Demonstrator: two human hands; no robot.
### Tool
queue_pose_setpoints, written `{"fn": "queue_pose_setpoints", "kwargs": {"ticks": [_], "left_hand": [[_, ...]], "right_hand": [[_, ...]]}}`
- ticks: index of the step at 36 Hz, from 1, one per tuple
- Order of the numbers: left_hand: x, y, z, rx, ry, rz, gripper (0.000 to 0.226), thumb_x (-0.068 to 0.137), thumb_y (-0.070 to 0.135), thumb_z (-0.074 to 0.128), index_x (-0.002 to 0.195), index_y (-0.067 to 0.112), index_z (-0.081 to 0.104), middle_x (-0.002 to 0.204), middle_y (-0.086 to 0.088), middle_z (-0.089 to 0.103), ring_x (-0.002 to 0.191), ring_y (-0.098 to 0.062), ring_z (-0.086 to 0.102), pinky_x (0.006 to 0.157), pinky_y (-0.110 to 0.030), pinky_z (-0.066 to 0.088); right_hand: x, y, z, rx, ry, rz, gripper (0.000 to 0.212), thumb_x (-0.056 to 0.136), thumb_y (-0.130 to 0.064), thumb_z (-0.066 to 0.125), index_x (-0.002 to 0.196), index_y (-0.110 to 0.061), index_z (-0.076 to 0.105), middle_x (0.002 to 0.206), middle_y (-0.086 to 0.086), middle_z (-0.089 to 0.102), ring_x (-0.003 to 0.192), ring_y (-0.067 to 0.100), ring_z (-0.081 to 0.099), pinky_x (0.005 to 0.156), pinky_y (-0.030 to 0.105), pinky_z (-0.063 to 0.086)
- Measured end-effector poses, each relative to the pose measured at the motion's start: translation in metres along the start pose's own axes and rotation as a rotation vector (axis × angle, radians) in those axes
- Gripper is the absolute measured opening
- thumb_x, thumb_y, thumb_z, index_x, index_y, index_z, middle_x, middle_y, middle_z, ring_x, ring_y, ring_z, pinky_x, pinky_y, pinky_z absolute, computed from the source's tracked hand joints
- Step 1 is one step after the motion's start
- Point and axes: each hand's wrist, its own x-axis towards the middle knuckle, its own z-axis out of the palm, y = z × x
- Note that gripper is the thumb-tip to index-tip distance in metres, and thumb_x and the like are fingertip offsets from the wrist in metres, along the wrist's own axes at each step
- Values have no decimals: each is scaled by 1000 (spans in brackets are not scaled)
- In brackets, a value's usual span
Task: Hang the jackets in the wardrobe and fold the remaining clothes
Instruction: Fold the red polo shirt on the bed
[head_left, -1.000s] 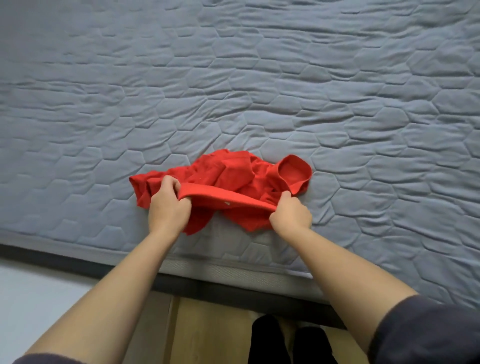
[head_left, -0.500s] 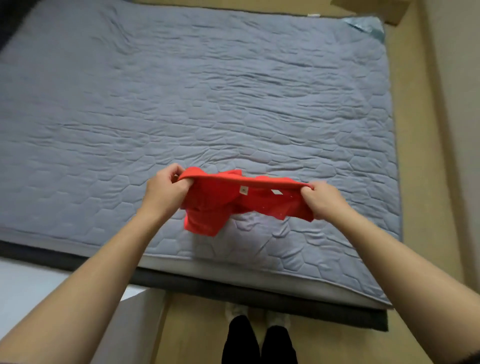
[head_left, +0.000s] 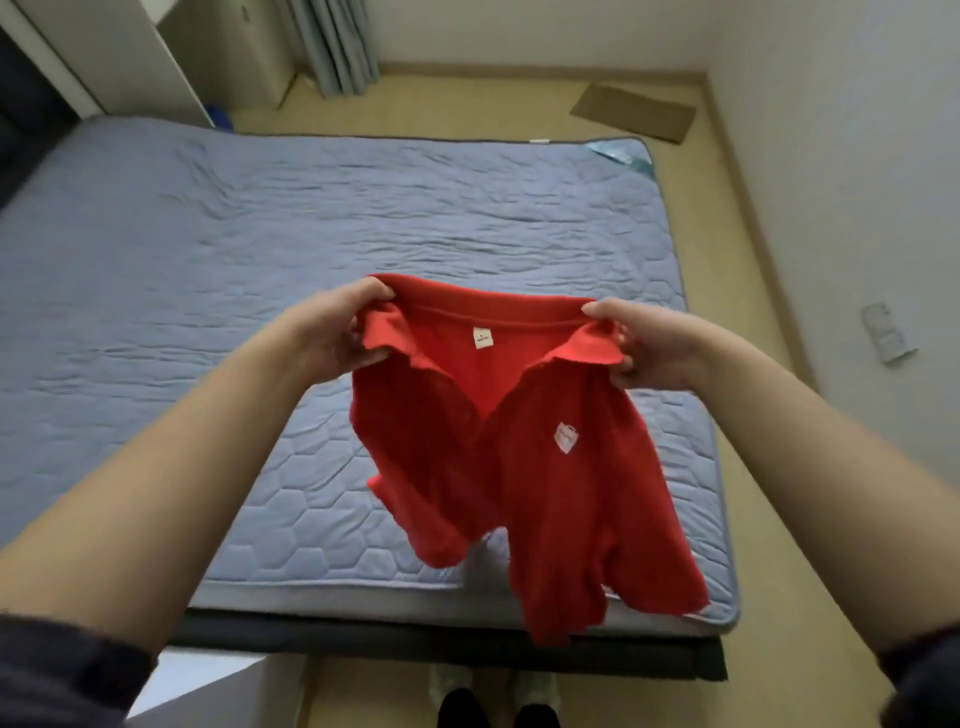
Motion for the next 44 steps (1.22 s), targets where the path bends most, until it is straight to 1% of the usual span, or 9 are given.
{"fn": "queue_pose_setpoints", "kwargs": {"ticks": [3, 5, 7, 11, 14, 23, 32, 38, 44], "left_hand": [[34, 10, 33, -87, -106, 71, 4, 92, 22, 54, 94, 19, 56, 89, -1, 58, 66, -10, 67, 62, -28, 57], [55, 3, 51, -62, -177, 83, 40, 87, 28, 61, 124, 19, 48, 120, -1, 51, 105, -19, 59, 83, -39, 51], [77, -16, 67, 8, -100, 91, 69, 86, 27, 65, 144, 20, 28, 138, -2, 41, 122, -24, 47, 90, -45, 45], [107, -91, 86, 271, -22, 52, 56, 92, 18, 59, 140, 13, 32, 137, -10, 47, 114, -24, 53, 86, -40, 46], [120, -166, 85, 528, -88, -30, 47, 90, 16, 61, 133, 6, 44, 121, -15, 57, 102, -25, 58, 70, -30, 46], [155, -356, 64, 885, -125, -286, 18, 84, 21, 64, 99, 13, 61, 108, -12, 67, 92, -22, 62, 74, -25, 44], [172, -492, 93, 798, 24, -508, 66, 85, 29, 67, 136, 5, 34, 137, -18, 49, 125, -31, 49, 101, -32, 36], [171, -520, 105, 648, 181, -487, 23, 88, 21, 62, 68, 18, 50, 106, -18, 67, 102, -34, 61, 88, -34, 47], [147, -500, 60, 623, 343, -473, 13, 89, 19, 55, 76, 15, 57, 96, -17, 65, 101, -34, 59, 79, -32, 42]], "right_hand": [[43, -17, 1, 19, 120, -121, 25, 93, -31, 58, 113, -17, 52, 88, 5, 57, 67, 15, 57, 67, 31, 54], [71, -17, -1, -84, 149, -197, 48, 92, -29, 59, 135, -22, 38, 114, 3, 57, 95, 19, 58, 84, 40, 50], [93, -2, 0, -215, 185, -224, 62, 91, -27, 61, 144, -27, 29, 126, 0, 48, 103, 16, 52, 81, 35, 47], [125, 73, 6, -492, 190, -184, 61, 89, -13, 62, 144, -10, 35, 134, 13, 49, 80, 15, 56, 60, 13, 48], [138, 150, 8, -683, 108, -20, 51, 89, -14, 61, 136, -3, 44, 131, 19, 55, 110, 25, 57, 93, 27, 42], [174, 339, 11, -752, 26, 392, 44, 92, -22, 55, 133, -5, 48, 138, 14, 51, 127, 25, 48, 96, 25, 37], [233, 462, 60, -432, 65, 449, 34, 84, -33, 69, 104, -8, 58, 119, 14, 64, 100, 22, 60, 71, 25, 44], [246, 480, 69, -410, 172, 417, 18, 82, -16, 68, 80, -15, 50, 97, 13, 66, 88, 26, 62, 67, 30, 52], [211, 462, 14, -583, 149, 357, 24, 89, -12, 58, 109, -3, 66, 85, 13, 63, 69, 20, 54, 44, 19, 40]]}}
